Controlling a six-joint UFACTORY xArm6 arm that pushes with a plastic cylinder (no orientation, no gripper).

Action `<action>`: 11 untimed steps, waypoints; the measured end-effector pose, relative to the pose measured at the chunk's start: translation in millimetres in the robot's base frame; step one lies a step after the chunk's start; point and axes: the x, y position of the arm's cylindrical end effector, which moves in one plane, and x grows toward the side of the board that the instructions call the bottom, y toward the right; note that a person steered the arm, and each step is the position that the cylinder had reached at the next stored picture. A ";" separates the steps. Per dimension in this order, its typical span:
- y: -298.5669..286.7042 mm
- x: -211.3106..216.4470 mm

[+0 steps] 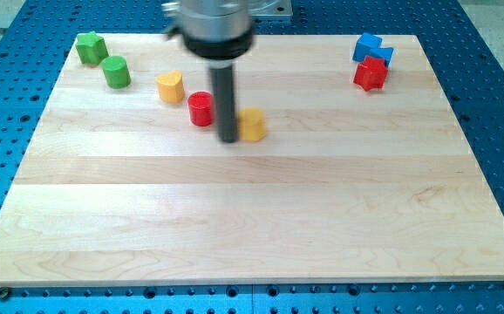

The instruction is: Move the red circle left to the hexagon

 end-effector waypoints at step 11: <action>-2.5 -118.6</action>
